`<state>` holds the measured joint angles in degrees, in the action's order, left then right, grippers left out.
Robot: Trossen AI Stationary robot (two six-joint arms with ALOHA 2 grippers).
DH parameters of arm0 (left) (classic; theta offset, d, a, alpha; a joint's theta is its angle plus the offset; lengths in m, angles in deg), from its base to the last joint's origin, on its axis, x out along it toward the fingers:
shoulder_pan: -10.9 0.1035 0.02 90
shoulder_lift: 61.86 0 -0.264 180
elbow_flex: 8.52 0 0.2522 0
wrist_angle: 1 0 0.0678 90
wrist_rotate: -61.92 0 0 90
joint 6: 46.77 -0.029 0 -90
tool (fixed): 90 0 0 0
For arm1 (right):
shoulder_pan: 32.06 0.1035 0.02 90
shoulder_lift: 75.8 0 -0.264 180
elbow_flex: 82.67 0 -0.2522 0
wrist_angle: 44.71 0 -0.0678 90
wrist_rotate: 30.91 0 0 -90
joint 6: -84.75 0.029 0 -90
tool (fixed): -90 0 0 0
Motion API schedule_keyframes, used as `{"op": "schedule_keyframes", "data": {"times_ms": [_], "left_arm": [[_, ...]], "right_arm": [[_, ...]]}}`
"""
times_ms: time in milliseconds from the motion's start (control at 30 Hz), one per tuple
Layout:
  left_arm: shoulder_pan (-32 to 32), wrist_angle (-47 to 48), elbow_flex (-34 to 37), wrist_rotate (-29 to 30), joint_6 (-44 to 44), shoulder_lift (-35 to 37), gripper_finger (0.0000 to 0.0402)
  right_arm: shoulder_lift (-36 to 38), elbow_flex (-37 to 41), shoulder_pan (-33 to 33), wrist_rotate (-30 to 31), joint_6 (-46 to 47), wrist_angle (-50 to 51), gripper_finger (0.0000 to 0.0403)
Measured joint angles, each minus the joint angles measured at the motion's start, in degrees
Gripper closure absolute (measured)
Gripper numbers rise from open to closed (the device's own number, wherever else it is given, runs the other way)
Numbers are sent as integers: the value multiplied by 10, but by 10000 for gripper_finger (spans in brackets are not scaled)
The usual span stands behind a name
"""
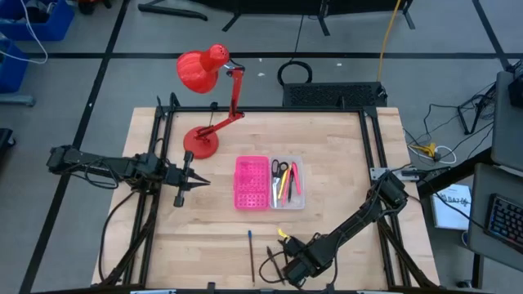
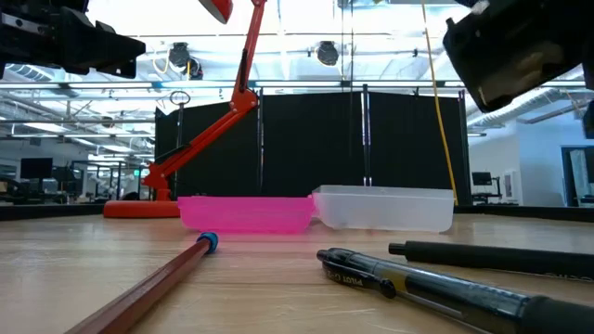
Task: Pick & place school supplies into a supply box
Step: Put the right black pen into the supply box
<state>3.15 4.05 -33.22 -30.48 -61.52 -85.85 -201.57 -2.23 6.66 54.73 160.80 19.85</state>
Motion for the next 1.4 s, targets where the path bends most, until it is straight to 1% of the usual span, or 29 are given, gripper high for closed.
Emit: {"op": "schedule_keyframes", "data": {"times_ms": [133,200,400,500,567,733,833,1000,1067,1133,1233,1333,1400], "left_arm": [[0,0,0,0,0,0,376],[0,0,0,0,0,0,376],[0,1,0,0,0,0,376],[0,5,0,0,0,0,376],[0,8,0,0,3,0,376],[0,14,0,0,14,0,376],[0,14,0,0,12,0,376],[0,14,0,0,11,0,376],[0,14,0,0,11,0,376],[0,14,0,0,11,0,376],[0,14,0,0,10,0,376],[0,14,0,0,11,0,376],[0,14,0,0,12,0,376]], "right_arm": [[0,1,2,21,-58,1,289],[0,1,2,32,-72,2,300],[0,2,-2,62,-71,-14,331],[0,3,-7,60,-72,-25,359],[0,3,-10,58,-51,-27,381],[1,3,-14,41,-28,-29,382],[12,6,-13,42,-16,-31,382],[71,7,-5,68,1,-43,382],[92,12,-2,98,16,-28,382],[116,10,-4,116,31,-37,382],[147,6,-11,121,43,-39,382],[154,9,-24,122,56,-47,382],[165,8,-38,135,79,-60,382]]}}
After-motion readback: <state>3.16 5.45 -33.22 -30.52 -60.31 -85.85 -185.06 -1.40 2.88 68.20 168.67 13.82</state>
